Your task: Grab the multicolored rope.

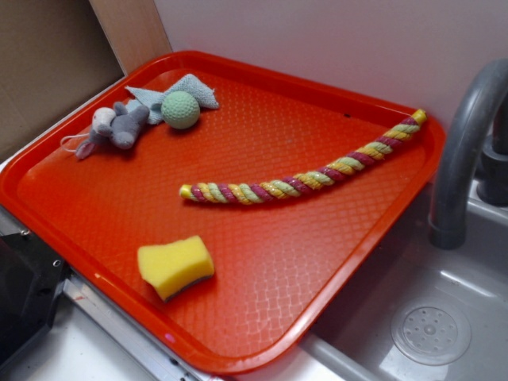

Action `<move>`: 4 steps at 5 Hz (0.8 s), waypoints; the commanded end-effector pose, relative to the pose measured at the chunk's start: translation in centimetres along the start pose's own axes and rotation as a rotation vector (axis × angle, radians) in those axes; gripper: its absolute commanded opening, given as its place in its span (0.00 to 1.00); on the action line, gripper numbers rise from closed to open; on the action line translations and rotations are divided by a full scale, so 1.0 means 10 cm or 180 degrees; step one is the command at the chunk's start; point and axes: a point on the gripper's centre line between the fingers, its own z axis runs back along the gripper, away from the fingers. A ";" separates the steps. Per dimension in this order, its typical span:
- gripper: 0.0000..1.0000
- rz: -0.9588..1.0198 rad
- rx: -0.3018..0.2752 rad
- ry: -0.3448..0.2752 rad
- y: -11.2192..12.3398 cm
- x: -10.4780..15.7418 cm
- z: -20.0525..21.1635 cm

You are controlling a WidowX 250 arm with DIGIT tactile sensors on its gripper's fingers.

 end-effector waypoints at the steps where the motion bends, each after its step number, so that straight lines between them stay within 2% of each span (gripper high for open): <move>1: 1.00 0.0000 0.0000 0.0000 0.00 0.00 0.00; 2: 1.00 -0.0076 -0.0205 -0.0164 -0.04 0.28 -0.21; 3: 1.00 -0.0349 -0.0327 -0.0384 -0.14 0.53 -0.41; 4: 1.00 -0.0754 -0.0428 -0.0479 -0.32 0.74 -0.58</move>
